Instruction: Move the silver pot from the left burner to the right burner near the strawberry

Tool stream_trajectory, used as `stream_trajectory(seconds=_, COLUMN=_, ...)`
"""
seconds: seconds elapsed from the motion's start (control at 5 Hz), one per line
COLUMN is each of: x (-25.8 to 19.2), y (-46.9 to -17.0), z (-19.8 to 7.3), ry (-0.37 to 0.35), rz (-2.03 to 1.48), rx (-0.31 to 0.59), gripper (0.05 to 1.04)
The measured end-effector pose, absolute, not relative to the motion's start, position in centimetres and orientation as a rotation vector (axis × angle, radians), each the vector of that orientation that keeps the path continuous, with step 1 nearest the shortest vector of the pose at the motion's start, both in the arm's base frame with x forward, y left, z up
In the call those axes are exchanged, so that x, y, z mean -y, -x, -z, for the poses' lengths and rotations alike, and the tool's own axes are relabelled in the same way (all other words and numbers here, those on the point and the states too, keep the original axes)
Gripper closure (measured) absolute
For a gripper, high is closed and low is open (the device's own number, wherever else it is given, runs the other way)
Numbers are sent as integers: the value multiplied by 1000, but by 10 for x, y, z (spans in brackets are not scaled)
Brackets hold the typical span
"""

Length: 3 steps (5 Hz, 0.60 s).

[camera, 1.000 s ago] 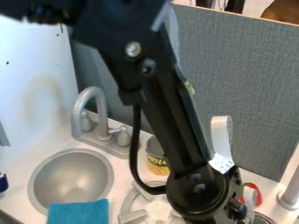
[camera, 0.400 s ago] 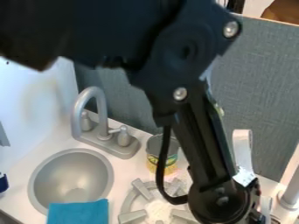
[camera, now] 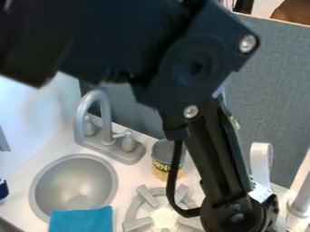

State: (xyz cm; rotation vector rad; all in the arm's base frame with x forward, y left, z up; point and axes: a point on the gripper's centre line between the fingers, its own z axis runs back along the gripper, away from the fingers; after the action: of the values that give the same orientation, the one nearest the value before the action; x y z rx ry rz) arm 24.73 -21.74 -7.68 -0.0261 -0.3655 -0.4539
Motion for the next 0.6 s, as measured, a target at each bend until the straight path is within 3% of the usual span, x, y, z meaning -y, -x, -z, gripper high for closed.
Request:
stream_trajectory(seconds=0.2, x=214, y=-243, z=76, ry=20, rz=454, rx=352, gripper=83)
stream_trajectory(seconds=0.6, x=214, y=-234, z=53, ry=75, rz=478, rx=330, gripper=83)
